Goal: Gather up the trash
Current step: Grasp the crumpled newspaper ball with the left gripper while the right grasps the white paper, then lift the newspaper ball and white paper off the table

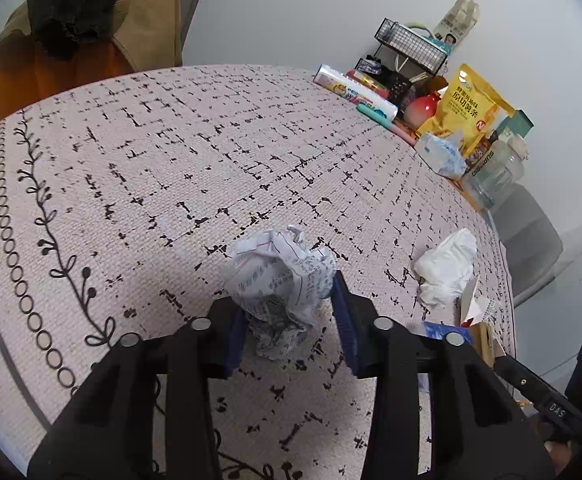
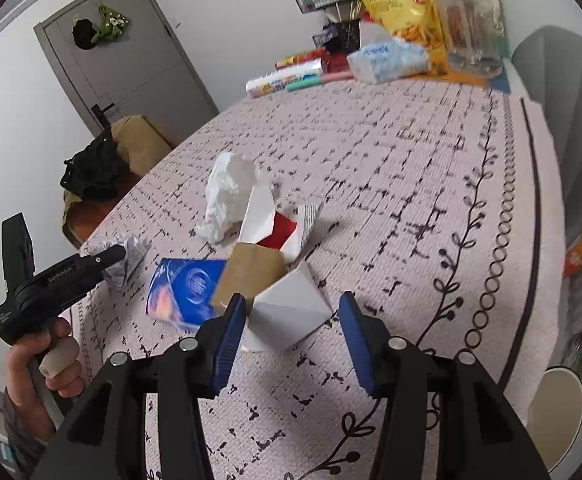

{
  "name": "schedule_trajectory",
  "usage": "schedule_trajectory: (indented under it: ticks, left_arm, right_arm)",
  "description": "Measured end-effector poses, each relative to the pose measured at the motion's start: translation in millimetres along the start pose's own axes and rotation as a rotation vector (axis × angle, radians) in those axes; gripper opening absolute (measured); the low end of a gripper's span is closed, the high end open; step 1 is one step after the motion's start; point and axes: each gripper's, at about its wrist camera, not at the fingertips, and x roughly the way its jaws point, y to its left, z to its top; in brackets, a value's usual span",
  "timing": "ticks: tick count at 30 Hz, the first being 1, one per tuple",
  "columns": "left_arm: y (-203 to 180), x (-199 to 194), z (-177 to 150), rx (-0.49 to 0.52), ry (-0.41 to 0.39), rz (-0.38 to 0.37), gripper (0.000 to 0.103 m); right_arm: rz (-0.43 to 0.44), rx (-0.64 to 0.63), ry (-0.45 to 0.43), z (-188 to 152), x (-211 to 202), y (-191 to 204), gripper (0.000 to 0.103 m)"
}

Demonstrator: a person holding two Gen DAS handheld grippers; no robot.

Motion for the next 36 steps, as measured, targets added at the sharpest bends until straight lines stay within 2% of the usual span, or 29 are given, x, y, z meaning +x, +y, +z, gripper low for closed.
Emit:
schedule_trajectory:
  ticks: [2,4,7,10,24,29,30,31,32,33,36]
  left_arm:
    - [-2.4,-5.9,-1.8,0.006,-0.009,-0.008,0.036]
    - [-6.1,-11.6,-2.6,0.008,-0.019,-0.01,0.036]
    - [-14.8,-21.6,-1.8,0.015,-0.039,-0.016,0.036]
    - [-27.2,-32.0,-2.1,0.041,-0.059,-0.033,0.036]
    - [-71.5,-38.8,-15.2,0.111,-0.057,-0.08,0.036]
    - [-74.1,-37.2,-18.7,0.112,-0.052,-0.081,0.036]
    - [-73.1,-36.7,-19.0,0.107,-0.051,-0.081,0.036]
    - [-71.6,-36.1,-19.2,0.102,-0.049,-0.081,0.036]
    - [-69.7,-35.7,-19.4,0.098,-0.047,-0.081,0.036]
    - [-67.7,-35.2,-19.6,0.094,-0.046,-0.082,0.036]
    - [-63.3,-32.9,-19.5,0.084,-0.04,-0.081,0.036]
  right_arm:
    - [0.019,-0.006,0.006,-0.7,0.2,-0.2,0.046]
    - [0.053,-0.023,0.011,-1.5,-0.5,1.6,0.032]
    - [0.061,-0.04,0.009,-2.3,-4.7,5.2,0.017]
    - [0.053,-0.041,0.006,-5.0,-10.0,3.9,0.009]
    - [0.013,0.005,-0.026,-12.5,-29.9,-20.2,0.003]
    - [0.012,-0.003,-0.017,-12.9,-26.3,-19.1,0.009]
    - [0.0,-0.007,-0.015,-12.8,-25.3,-17.9,0.017]
    - [-0.017,-0.012,-0.007,-12.7,-23.9,-16.8,0.036]
    - [-0.019,-0.009,-0.011,-13.1,-23.8,-15.7,0.045]
    - [-0.021,-0.007,-0.026,-13.5,-25.2,-15.0,0.051]
    - [-0.028,-0.022,-0.02,-11.8,-21.7,-11.7,0.051]
